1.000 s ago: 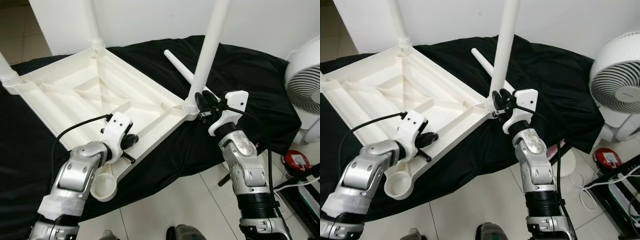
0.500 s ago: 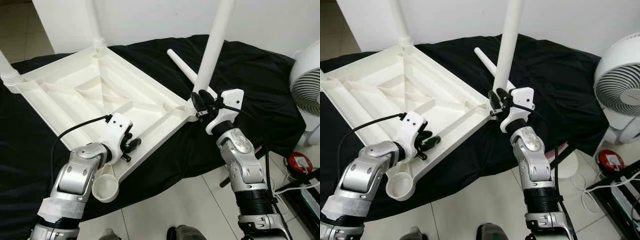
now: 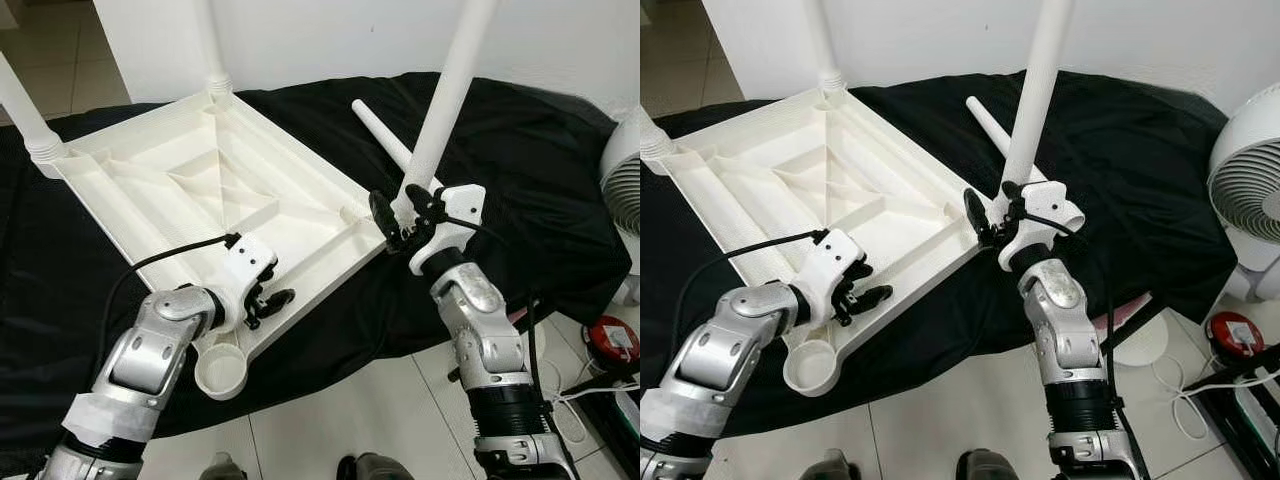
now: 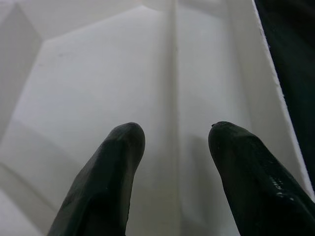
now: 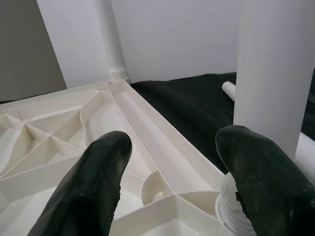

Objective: Building children table

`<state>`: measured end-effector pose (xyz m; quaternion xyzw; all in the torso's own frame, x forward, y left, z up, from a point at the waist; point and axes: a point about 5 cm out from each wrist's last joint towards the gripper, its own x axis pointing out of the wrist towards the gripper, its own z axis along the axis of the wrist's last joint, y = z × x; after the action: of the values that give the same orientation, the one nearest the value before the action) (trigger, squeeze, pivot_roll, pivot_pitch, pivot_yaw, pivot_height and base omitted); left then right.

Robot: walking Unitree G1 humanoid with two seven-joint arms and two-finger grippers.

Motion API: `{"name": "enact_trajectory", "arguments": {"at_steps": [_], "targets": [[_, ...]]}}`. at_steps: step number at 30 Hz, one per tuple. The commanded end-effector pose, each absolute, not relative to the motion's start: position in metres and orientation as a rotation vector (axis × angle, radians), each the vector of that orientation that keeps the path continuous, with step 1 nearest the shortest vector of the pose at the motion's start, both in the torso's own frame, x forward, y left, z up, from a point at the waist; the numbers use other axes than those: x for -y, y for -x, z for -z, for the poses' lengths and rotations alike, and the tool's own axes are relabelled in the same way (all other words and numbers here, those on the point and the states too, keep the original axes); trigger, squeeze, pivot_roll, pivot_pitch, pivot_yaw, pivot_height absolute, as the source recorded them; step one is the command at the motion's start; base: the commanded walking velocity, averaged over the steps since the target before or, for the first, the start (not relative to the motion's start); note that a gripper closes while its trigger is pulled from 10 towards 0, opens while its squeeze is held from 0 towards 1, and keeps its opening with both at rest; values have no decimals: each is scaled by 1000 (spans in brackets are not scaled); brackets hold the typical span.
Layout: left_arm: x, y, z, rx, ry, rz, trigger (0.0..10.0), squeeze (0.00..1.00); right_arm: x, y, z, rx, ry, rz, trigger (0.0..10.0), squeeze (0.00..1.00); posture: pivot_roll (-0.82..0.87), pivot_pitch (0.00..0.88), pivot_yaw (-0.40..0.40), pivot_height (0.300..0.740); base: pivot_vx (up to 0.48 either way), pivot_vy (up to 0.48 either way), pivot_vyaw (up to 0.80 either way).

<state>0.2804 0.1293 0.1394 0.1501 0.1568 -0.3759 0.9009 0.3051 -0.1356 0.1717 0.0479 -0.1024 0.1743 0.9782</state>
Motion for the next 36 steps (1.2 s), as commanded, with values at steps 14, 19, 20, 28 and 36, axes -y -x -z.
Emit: {"name": "enact_trajectory", "arguments": {"at_steps": [14, 19, 20, 28, 36], "targets": [[-174, -281, -154, -257, -401, 837, 10000, 0, 144, -294, -154, 165, -62, -336, 10000, 0, 35, 4, -17, 740, 0, 0, 0], [-196, -293, -159, -207, -429, 726, 10000, 0, 145, -291, -149, 146, -40, -352, 10000, 0, 42, 9, -22, 740, 0, 0, 0], [-203, -294, -158, -220, -427, 728, 10000, 0, 145, -290, -148, 143, -31, -364, 10000, 0, 43, 12, -21, 740, 0, 0, 0], [-209, -284, -149, -258, -425, 862, 10000, 0, 148, -288, -147, 135, 1, -399, 10000, 0, 44, 18, -17, 740, 0, 0, 0], [-204, -290, -131, -299, -501, 846, 10000, 0, 145, -286, -146, 129, -12, -398, 10000, 0, 39, 24, -8, 740, 0, 0, 0]]}}
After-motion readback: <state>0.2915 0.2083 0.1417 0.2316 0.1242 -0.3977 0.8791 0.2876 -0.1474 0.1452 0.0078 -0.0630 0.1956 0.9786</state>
